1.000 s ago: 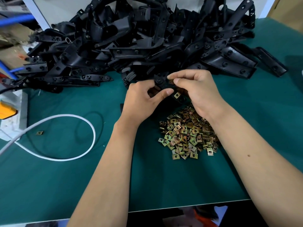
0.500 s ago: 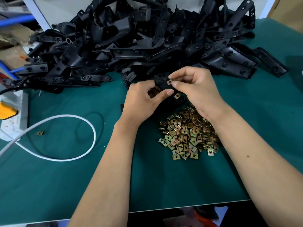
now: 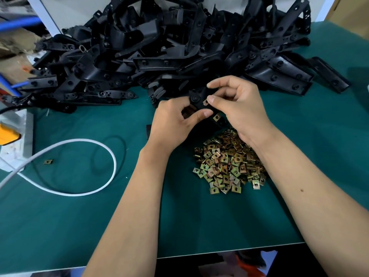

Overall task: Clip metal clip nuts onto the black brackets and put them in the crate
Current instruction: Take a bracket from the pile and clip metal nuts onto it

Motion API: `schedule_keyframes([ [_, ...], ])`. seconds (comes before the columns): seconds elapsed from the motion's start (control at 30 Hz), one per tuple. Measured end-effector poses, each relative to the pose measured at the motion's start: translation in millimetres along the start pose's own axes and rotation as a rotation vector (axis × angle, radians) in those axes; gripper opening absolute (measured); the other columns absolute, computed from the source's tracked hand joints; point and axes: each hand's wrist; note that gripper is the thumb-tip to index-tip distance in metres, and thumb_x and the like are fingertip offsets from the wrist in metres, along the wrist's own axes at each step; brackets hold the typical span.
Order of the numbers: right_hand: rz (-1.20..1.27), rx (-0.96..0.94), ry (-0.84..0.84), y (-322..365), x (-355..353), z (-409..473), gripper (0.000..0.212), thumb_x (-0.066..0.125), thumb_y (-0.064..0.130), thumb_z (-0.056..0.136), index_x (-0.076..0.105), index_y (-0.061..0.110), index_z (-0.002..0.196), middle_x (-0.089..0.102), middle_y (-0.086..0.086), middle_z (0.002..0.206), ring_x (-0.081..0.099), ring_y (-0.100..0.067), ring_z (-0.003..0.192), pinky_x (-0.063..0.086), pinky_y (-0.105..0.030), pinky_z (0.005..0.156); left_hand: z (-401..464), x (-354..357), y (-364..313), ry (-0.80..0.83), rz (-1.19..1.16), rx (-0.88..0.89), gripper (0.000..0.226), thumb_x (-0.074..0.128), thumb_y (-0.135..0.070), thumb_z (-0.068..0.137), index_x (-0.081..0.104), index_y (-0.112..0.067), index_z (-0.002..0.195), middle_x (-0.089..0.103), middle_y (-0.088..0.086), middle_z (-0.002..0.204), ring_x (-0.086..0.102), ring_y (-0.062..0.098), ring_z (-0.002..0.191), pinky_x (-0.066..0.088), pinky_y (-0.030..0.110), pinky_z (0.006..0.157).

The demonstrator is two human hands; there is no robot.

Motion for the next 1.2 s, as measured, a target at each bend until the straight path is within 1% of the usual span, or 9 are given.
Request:
schedule_keyframes([
  [0.07, 0.010, -0.009, 0.011, 1.2, -0.6, 0.0, 0.023, 0.076, 0.012, 0.087, 0.074, 0.024, 0.107, 0.076, 0.000, 0.080, 0.068, -0.011, 0.078, 0.055, -0.029, 0.086, -0.2, 0.5, -0.1, -0.006, 0.004, 0.014, 0.025, 0.075, -0.054, 0.087, 0.077, -0.030, 0.094, 0.065, -0.013, 0.069, 0.057, 0.007, 0.062, 0.041, 0.020, 0.055],
  [0.2, 0.029, -0.004, 0.042, 2.9, -0.3, -1.0, 0.024, 0.075, 0.009, 0.087, 0.073, 0.021, 0.108, 0.075, -0.002, 0.078, 0.066, -0.016, 0.078, 0.055, -0.036, 0.088, -0.3, 0.8, -1.6, -0.005, 0.028, 0.034, 0.031, 0.075, -0.053, 0.086, 0.077, -0.024, 0.097, 0.064, -0.017, 0.072, 0.057, 0.001, 0.065, 0.039, 0.016, 0.059],
  [0.57, 0.029, -0.006, 0.099, 6.5, 1.9, -2.8, 0.026, 0.072, 0.002, 0.088, 0.073, 0.018, 0.109, 0.068, -0.006, 0.077, 0.061, -0.016, 0.073, 0.053, -0.029, 0.079, -1.0, 0.8, -5.3, 0.020, 0.069, 0.039, 0.038, 0.070, -0.055, 0.089, 0.075, -0.020, 0.102, 0.069, -0.009, 0.083, 0.060, 0.012, 0.074, 0.051, 0.035, 0.065],
  [0.77, 0.015, -0.023, 0.130, 6.2, 0.9, -2.1, 0.025, 0.071, 0.002, 0.089, 0.072, 0.016, 0.109, 0.065, -0.007, 0.076, 0.060, -0.014, 0.072, 0.052, -0.025, 0.077, -1.3, 1.7, -5.1, 0.028, 0.078, 0.063, 0.040, 0.067, -0.056, 0.090, 0.073, -0.020, 0.107, 0.068, -0.014, 0.088, 0.061, 0.009, 0.078, 0.049, 0.032, 0.066],
  [0.87, -0.020, -0.028, 0.107, 3.2, 2.5, -1.9, 0.021, 0.071, 0.005, 0.091, 0.072, 0.017, 0.109, 0.070, -0.008, 0.077, 0.063, -0.013, 0.073, 0.054, -0.023, 0.075, -0.8, 2.4, -3.7, 0.028, 0.106, 0.048, 0.042, 0.066, -0.056, 0.092, 0.072, -0.018, 0.108, 0.067, -0.011, 0.086, 0.061, 0.013, 0.077, 0.047, 0.033, 0.065],
  [1.0, 0.019, 0.023, -0.007, -0.2, 11.7, -3.0, 0.011, 0.067, 0.015, 0.098, 0.073, 0.015, 0.107, 0.076, -0.006, 0.082, 0.071, -0.012, 0.081, 0.057, -0.025, 0.081, 1.8, 7.4, -1.9, 0.016, 0.084, -0.030, 0.037, 0.065, -0.051, 0.096, 0.071, -0.015, 0.101, 0.064, -0.009, 0.079, 0.056, 0.010, 0.069, 0.037, 0.028, 0.060],
  [1.07, 0.028, 0.061, -0.046, -1.3, 9.3, -1.4, 0.016, 0.061, 0.023, 0.103, 0.075, 0.016, 0.105, 0.078, -0.003, 0.092, 0.072, -0.009, 0.093, 0.056, -0.029, 0.091, 3.5, 9.6, -0.5, -0.013, 0.086, -0.108, 0.038, 0.063, -0.052, 0.097, 0.067, -0.014, 0.100, 0.063, -0.008, 0.077, 0.055, 0.010, 0.068, 0.036, 0.030, 0.059],
  [1.13, -0.027, 0.068, -0.011, -2.3, 3.6, 1.0, 0.017, 0.062, 0.028, 0.102, 0.077, 0.018, 0.103, 0.078, 0.002, 0.095, 0.072, -0.005, 0.097, 0.056, -0.028, 0.095, 4.0, 9.8, 2.7, -0.068, 0.072, -0.184, 0.040, 0.063, -0.053, 0.096, 0.061, -0.015, 0.106, 0.065, -0.005, 0.081, 0.059, 0.014, 0.073, 0.044, 0.035, 0.062],
  [1.2, -0.173, 0.043, 0.066, -2.6, 1.7, 0.7, 0.015, 0.073, 0.031, 0.094, 0.077, 0.021, 0.104, 0.077, 0.009, 0.095, 0.070, 0.000, 0.095, 0.054, -0.020, 0.089, 3.0, 7.2, 4.5, -0.085, 0.021, -0.235, 0.049, 0.065, -0.053, 0.095, 0.052, -0.020, 0.129, 0.070, -0.002, 0.093, 0.065, 0.019, 0.086, 0.054, 0.042, 0.076],
])
Point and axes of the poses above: each hand's wrist, its own z-axis towards the middle knuckle, its own x-axis out of the palm, y = z × x
